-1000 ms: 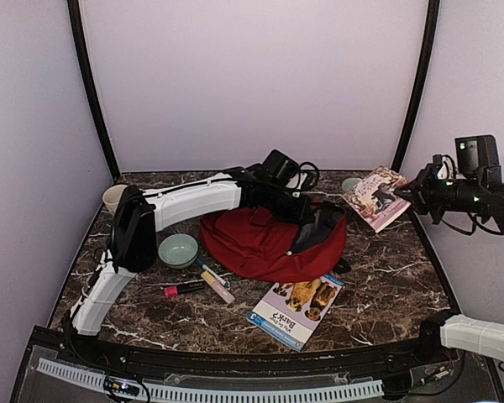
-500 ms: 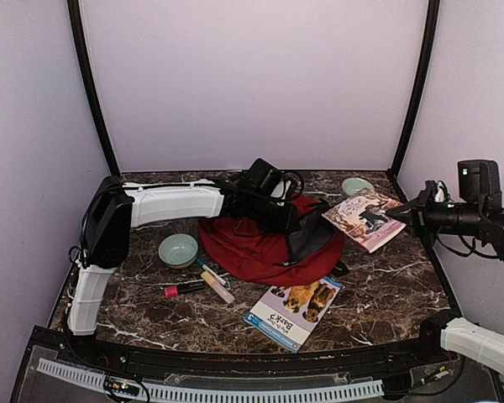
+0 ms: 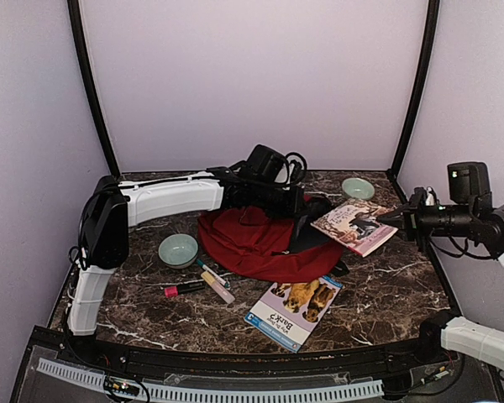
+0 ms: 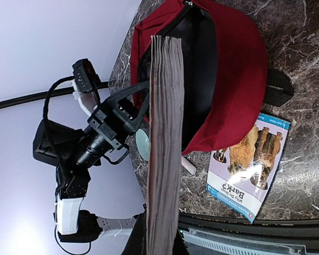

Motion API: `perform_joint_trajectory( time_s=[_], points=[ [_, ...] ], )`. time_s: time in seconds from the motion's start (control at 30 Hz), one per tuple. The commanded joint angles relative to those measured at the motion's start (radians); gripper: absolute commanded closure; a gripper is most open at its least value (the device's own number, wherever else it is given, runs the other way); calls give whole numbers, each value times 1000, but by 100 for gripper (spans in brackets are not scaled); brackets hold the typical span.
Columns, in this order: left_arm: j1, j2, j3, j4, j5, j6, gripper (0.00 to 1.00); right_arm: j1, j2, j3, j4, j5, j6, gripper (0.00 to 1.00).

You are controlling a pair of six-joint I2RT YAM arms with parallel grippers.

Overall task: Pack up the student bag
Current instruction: Place the book in the largest pocket of the bag.

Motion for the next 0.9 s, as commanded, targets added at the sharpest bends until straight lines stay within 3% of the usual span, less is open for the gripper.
perform_joint_trajectory(
  time_s=[0.0,0.23,0.5,0.7,0.87],
  points=[
    [-5,-10,38,12,38,-23,100,9,12,-33,89,63,39,100],
    [-27,-12,37,-8,43,-22,100,11,156,-98,254,53,18,100],
    [-67,-16,34,11,0,-3,100,10,368,-108,357,-61,-173,100],
    [-68,-22,48,-2,7,20,100,10,437,-155,630,-161,-186,100],
    [-68,-27,71,-48,-15,28,100,9,544,-164,760,-247,-220,100]
  ],
)
